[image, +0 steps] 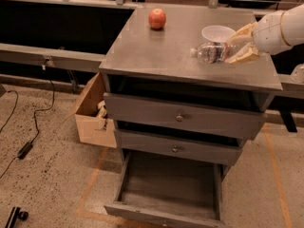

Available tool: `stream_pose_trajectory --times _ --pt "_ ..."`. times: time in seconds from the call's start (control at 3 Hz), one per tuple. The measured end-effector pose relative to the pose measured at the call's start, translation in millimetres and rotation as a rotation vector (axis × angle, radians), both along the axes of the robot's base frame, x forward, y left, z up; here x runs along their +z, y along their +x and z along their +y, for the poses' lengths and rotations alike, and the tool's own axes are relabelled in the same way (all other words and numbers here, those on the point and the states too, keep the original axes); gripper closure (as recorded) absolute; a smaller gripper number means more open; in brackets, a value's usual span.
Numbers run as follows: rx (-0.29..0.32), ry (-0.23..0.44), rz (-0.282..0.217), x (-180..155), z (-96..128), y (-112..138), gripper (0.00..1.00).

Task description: Pick water bottle from bottom drawer and place on counter

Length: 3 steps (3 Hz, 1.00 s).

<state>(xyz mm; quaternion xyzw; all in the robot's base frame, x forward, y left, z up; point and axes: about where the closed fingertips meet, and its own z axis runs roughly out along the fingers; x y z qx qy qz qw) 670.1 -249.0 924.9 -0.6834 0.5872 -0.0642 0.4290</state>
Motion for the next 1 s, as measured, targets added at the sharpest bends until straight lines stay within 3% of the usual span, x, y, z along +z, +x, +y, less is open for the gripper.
stream_pose_trajectory --times 0.33,1.0 --pt "0.025 0.021 -0.002 -9.8 13.1 32.4 0.74" --pt "0.026 0.032 0.001 -17.9 11.1 47.6 0.27"
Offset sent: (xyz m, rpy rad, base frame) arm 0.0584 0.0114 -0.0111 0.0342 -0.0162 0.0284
